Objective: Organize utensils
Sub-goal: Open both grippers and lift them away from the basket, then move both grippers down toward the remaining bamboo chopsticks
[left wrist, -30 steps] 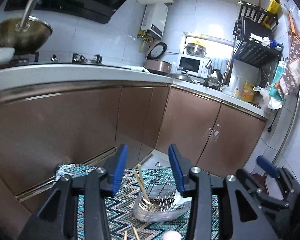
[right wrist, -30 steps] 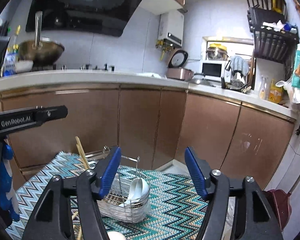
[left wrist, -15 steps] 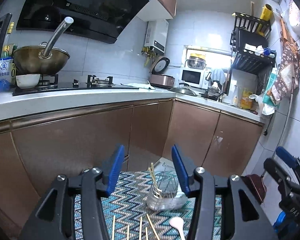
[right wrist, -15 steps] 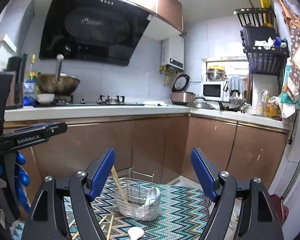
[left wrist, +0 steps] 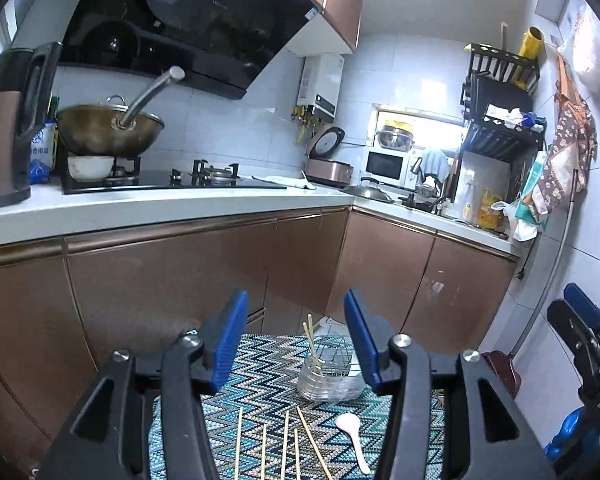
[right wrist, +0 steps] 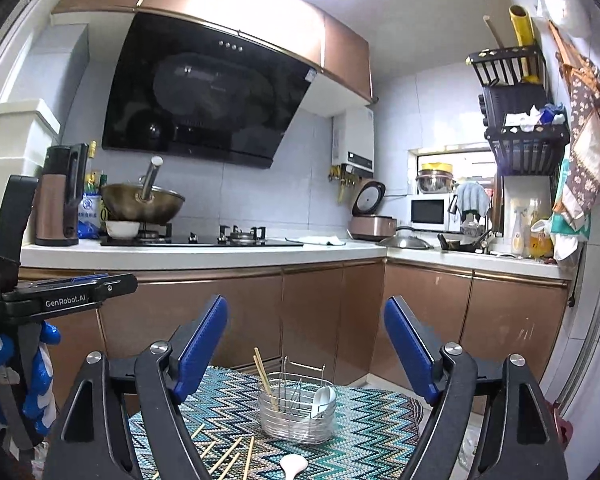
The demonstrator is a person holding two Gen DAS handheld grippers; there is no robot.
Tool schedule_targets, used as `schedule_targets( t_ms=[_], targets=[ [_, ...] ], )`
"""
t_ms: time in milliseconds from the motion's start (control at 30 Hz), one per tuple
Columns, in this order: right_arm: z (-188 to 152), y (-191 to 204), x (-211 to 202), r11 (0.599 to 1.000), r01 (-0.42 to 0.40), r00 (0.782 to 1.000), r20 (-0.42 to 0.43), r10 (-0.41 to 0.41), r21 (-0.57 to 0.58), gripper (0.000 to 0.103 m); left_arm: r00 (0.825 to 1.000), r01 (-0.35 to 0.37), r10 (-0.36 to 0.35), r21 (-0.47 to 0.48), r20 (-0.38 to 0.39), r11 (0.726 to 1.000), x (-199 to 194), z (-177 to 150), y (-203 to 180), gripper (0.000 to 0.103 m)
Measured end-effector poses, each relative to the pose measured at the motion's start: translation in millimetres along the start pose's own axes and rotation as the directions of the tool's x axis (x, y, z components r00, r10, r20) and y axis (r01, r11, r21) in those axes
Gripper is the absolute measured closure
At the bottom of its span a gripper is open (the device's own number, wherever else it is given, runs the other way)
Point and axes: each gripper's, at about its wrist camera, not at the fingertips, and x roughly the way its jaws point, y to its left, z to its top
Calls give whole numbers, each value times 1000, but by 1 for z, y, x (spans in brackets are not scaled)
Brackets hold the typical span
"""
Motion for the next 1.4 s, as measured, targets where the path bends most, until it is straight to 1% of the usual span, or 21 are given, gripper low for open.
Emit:
schedule_targets(
  t_ms=[67,233,367,467,533,667,767,867,900,933,967,1000,1033,1067,1167,1233,1267,1300,1333,1367,1400],
  targets=[
    [1,1,-6,1000,-3,1000,7,3,2,22,1000,1,-1,3,11,1000,-8,0,0,46],
    [0,3,-15,1000,-12,1000,12,12,12,22,1000,10,-10,2,19,1000,-22,-5,3,45],
    [-6,3,-13,1000,-20,1000,-3,20,16,22,1000,14,-14,2,13,1000,-21,-10,6,45],
    [-15,0,-9,999,-22,999,-26,23,28,22,1000,19,-19,-6,-8,1000,-15,-17,9,45],
    [-22,-2,-5,999,-26,999,-46,28,33,22,999,31,-32,-20,-41,999,-7,-23,12,45],
    [-40,-4,11,998,-46,993,-111,51,48,22,993,11,-14,-30,-115,999,15,-39,19,45],
    [-54,-3,25,997,-57,984,-165,65,50,22,979,-9,4,-23,-202,1000,39,-55,26,45],
    [-69,-1,43,994,-86,967,-235,100,65,22,958,-26,23,-6,-287,1000,63,-75,33,45],
    [-75,0,50,992,-98,958,-262,114,73,23,950,-21,18,-6,-312,1000,72,-82,35,45],
    [-81,1,56,991,-110,950,-284,128,79,28,943,-17,14,-5,-333,1000,79,-88,36,45],
    [-88,3,65,988,-126,937,-318,148,90,33,937,-14,12,-3,-349,1000,84,-91,37,45],
    [-97,5,74,984,-142,920,-354,170,103,36,928,-10,10,3,-372,1000,92,-97,37,45],
    [-103,6,80,982,-151,907,-379,183,112,41,918,-8,11,11,-397,1000,100,-103,39,45],
    [-112,9,90,980,-160,889,-414,195,119,47,909,-6,12,16,-417,1000,107,-108,40,45],
    [-137,17,114,973,-188,833,-504,230,134,56,869,-1,8,13,-494,1000,134,-130,46,46],
    [-151,22,127,969,-200,801,-545,247,145,59,844,0,4,9,-536,1000,150,-142,49,46],
    [-159,24,134,965,-209,781,-567,261,157,62,830,3,-2,0,-558,1000,159,-150,52,46],
    [-168,27,141,959,-221,758,-588,282,175,63,820,4,-5,-4,-572,1000,164,-154,54,46],
    [-173,30,147,954,-234,738,-604,300,189,67,806,6,-9,-6,-592,1000,172,-161,56,46],
    [-183,33,153,946,-250,709,-626,324,206,73,793,8,-11,-7,-610,1000,180,-167,57,46],
    [-191,37,159,941,-261,685,-644,339,218,75,782,8,-11,-8,-623,1000,185,-171,59,46]
  ],
)
